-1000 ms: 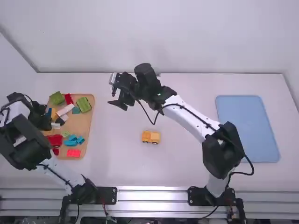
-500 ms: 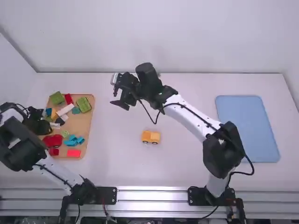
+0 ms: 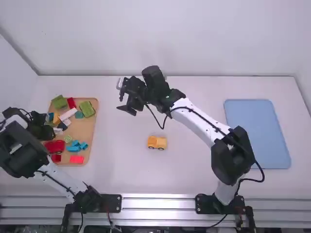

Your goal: Assemble lego blocks to make yellow taxi

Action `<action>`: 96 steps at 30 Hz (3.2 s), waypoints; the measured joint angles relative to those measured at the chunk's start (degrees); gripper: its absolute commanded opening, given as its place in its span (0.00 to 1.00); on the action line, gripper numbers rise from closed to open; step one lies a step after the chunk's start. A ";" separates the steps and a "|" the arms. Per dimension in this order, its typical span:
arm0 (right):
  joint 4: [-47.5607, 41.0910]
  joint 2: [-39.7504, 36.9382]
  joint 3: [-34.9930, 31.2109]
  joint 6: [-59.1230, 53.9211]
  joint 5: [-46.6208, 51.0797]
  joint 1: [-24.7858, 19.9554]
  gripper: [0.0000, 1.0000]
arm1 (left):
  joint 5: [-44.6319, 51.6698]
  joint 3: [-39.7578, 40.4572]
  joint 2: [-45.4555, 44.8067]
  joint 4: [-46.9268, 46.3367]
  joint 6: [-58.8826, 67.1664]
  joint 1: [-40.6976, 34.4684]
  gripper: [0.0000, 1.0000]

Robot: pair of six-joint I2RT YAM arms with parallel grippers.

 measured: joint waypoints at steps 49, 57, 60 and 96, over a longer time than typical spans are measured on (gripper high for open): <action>-2.12 -0.02 0.00 1.18 -12.13 -10.29 0.99 | 35.30 -8.96 -33.22 11.02 -3.32 -5.64 0.15; -2.89 0.00 0.02 -3.26 -23.45 -13.35 0.98 | 51.32 -23.65 -35.89 31.98 -9.07 -27.89 0.15; -4.70 0.00 0.02 -4.28 -25.70 -13.68 0.98 | 52.65 -26.08 -35.89 36.20 -8.98 -34.45 0.15; -16.72 0.00 0.02 -19.63 -43.39 -16.65 0.40 | 66.55 -30.10 -25.33 73.59 -24.04 -52.35 0.11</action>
